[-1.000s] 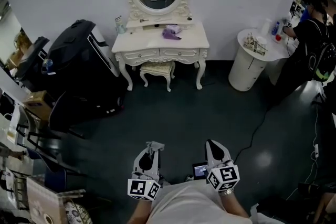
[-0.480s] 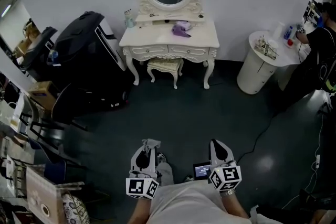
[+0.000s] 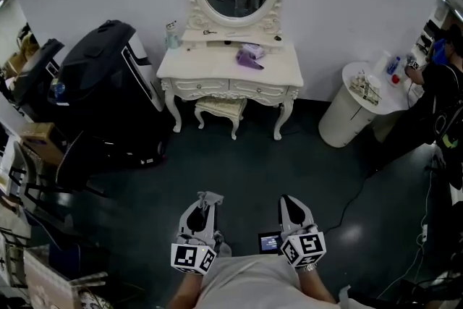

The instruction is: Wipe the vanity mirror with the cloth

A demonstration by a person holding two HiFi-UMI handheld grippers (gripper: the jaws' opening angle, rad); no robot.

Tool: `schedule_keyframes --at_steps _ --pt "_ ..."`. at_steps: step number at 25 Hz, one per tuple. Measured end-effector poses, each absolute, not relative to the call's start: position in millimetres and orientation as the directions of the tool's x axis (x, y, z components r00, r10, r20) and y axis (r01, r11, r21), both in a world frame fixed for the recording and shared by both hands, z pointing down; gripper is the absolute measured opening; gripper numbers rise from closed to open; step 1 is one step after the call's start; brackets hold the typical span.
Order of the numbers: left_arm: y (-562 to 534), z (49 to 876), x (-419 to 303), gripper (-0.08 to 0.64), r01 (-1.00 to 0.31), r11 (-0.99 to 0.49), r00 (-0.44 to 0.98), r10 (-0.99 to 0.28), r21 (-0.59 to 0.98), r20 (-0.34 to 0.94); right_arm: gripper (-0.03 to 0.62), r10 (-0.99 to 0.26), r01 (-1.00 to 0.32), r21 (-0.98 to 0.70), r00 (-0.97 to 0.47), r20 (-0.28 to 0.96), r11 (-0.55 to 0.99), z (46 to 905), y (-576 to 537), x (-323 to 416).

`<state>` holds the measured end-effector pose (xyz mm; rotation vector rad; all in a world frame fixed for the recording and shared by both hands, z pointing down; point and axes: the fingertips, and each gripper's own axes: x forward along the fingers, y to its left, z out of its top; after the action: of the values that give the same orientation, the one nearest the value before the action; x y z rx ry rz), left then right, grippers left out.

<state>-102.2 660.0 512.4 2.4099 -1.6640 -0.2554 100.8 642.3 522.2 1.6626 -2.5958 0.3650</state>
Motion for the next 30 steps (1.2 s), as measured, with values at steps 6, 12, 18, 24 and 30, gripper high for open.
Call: schedule_keyframes --at_steps 6,12,18,24,30 --pt "599.1 506.6 -144.5 0.077 -0.880 -0.404 0.407 -0.912 0.249 -0.043 0.008 -0.918 -0.926 -0.176 -0.363 0.161 0.335 523.1 590.1 57.8" --pt "565.3 507.8 -176.5 0.077 -0.883 -0.392 0.396 -0.918 0.259 -0.039 0.008 -0.915 -0.931 -0.165 -0.354 0.194 0.325 530.9 563.3 31.4" --pt "536.4 518.8 -176.1 0.077 -0.872 -0.391 0.406 -0.914 0.294 -0.011 0.008 -0.924 -0.937 -0.171 -0.334 0.188 0.304 527.8 526.6 30.1" --pt "482.8 520.4 -166.5 0.077 -0.877 -0.393 0.409 -0.913 0.275 0.000 0.008 -0.922 -0.935 -0.204 -0.330 0.205 0.289 541.6 474.2 40.8" --pt "412.7 516.5 -142.5 0.077 -0.878 -0.385 0.402 -0.916 0.282 0.001 0.008 -0.922 -0.928 -0.218 -0.343 0.180 0.303 538.5 395.8 62.0"
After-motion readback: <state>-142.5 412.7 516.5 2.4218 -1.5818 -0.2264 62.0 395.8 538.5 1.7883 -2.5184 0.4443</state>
